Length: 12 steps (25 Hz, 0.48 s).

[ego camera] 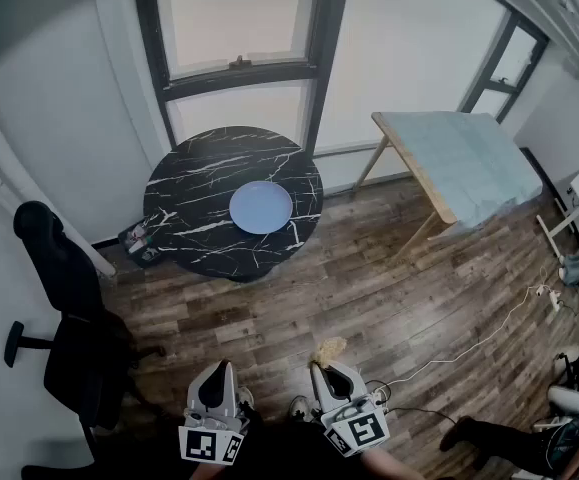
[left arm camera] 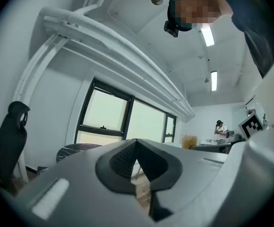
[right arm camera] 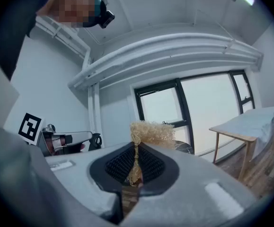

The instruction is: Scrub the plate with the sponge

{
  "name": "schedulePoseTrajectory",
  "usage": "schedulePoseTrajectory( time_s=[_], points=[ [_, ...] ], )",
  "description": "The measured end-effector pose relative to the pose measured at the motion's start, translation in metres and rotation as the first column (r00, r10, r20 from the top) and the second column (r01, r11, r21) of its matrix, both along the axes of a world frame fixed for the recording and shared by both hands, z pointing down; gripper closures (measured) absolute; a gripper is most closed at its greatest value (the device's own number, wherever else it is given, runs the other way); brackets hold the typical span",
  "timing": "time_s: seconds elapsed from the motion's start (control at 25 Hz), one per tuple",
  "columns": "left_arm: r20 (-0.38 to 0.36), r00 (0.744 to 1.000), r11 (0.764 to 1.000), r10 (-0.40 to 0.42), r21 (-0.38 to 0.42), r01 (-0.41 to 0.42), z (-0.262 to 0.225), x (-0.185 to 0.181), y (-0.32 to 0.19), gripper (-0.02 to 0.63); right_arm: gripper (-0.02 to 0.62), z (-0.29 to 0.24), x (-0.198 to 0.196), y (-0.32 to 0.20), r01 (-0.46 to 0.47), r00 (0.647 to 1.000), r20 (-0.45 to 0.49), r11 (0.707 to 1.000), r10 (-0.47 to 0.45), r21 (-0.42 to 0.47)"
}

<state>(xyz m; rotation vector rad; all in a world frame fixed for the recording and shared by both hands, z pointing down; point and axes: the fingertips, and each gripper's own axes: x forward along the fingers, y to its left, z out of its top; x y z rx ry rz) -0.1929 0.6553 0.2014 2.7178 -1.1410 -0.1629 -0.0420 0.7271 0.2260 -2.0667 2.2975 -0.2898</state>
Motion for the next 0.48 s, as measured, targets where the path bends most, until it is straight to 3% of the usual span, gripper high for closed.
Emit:
schedulePoseTrajectory(
  time_s=[0.48],
  points=[
    [0.024, 1.000, 1.000, -0.020, -0.005, 0.020, 0.006, 0.042, 0.022, 0.606, 0.572, 0.002, 0.039, 0.021, 0.033, 0.999, 0.042, 0.999, -0.034, 0.031]
  ],
)
